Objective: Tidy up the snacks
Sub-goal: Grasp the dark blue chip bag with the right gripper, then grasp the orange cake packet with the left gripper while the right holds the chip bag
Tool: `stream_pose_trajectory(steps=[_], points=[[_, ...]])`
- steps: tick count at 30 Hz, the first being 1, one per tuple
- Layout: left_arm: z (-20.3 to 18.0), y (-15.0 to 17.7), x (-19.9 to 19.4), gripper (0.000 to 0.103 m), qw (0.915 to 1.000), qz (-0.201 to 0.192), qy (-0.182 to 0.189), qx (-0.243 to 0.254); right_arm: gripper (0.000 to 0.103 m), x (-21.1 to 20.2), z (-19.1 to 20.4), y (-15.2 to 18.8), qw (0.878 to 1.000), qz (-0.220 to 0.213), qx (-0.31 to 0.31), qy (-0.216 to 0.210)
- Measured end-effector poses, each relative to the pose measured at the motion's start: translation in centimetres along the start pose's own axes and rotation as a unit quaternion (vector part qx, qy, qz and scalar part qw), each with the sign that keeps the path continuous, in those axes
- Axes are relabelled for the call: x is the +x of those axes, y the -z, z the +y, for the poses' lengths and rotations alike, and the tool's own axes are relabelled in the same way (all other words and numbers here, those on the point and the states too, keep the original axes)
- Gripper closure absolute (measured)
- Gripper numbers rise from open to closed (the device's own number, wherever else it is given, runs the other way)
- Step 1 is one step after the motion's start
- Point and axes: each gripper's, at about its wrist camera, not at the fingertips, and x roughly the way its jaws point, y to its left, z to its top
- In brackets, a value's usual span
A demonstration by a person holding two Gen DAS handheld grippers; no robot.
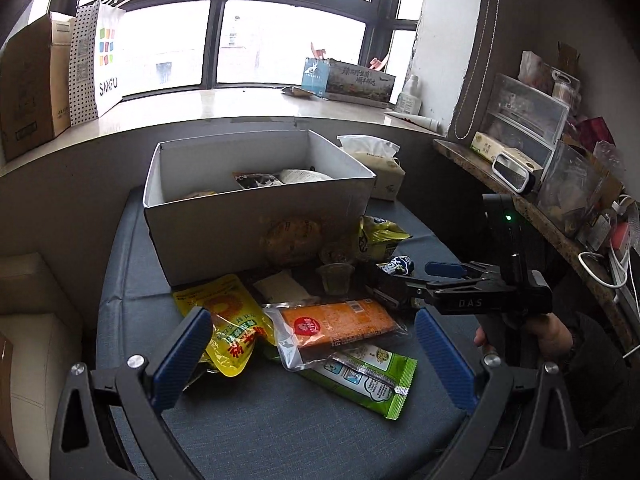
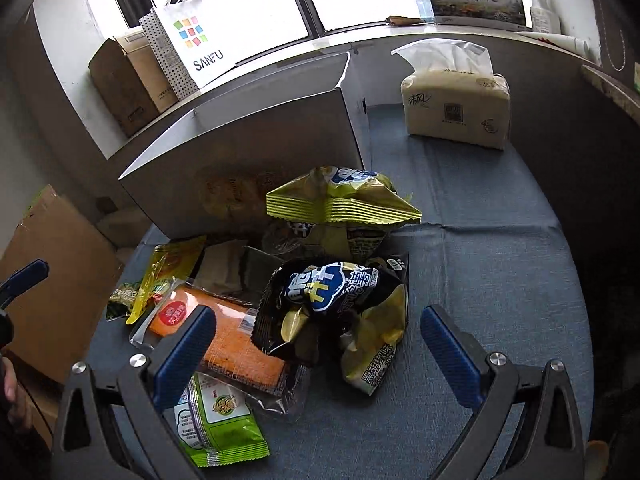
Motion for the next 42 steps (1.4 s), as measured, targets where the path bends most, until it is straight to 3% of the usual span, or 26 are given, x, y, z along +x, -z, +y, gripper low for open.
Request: stream_pose_trajectory(steps=[3, 6, 7, 9, 15, 19, 23, 26, 29, 36, 40, 42], points=[[0.1, 0.3, 0.2, 0.0, 1.0, 0.007, -0.004, 0.001, 0.0, 2.1, -0.8, -0.7, 1.0, 0.021, 0.011, 0.02], [0.5, 0.6, 0.4, 0.0, 0.9999, 0.013, -0.005, -0.003, 0.002, 3.3, -1.7, -0.6, 0.999, 0.031, 0.04, -0.011], [0.7, 0.7, 0.6, 0.0, 0.9998, 0.016, -0.006, -0.005, 0.016, 3.6, -1.8, -0.4, 0.999, 0.035, 0.041, -0.008], [1.0, 0.8, 0.9, 0.0, 0.9997, 0.022, -0.007, -0.012, 0.027, 3.5, -1.6, -0.3, 0.999, 0.03, 0.028, -0.008], [0.8, 1.0, 1.6, 0.0, 0.9995, 0.03, -0.001, 0.0, 0.033, 1.1, -2.0, 0.4, 0.999, 0.014, 0.025, -0.041], [-0.4, 0.8, 3.4, 0.0, 0.9973, 0.053, 0.012, 0.048, 0.033, -2.5, -2.5, 0.8, 0.997, -0.021, 0.039, -0.062], [-2.3, 0.3, 6.1, 0.0, 0.987, 0.081, 0.036, 0.134, 0.033, -6.1, -3.0, 1.2, 0.995, -0.052, 0.039, -0.073], [-3.1, -0.2, 8.3, 0.0, 0.9754, 0.112, 0.074, 0.174, 0.033, -8.3, -3.6, 1.7, 0.994, -0.069, 0.047, -0.074], [-3.7, -0.6, 10.4, 0.0, 0.9583, 0.148, 0.106, 0.22, 0.033, -9.9, -4.0, 2.2, 0.993, -0.079, 0.047, -0.079], [-5.5, -1.4, 15.1, 0.0, 0.9015, 0.226, 0.201, 0.31, 0.033, -11.7, -4.5, 2.8, 0.992, -0.091, 0.036, -0.08], [-6.7, -0.8, 17.8, 0.001, 0.8719, 0.266, 0.22, 0.347, 0.033, -12.1, -4.9, 3.1, 0.992, -0.091, 0.038, -0.077], [-7.0, -0.5, 18.9, 0.0, 0.8672, 0.277, 0.215, 0.354, 0.033, -12.1, -5.2, 3.3, 0.992, -0.09, 0.042, -0.073]])
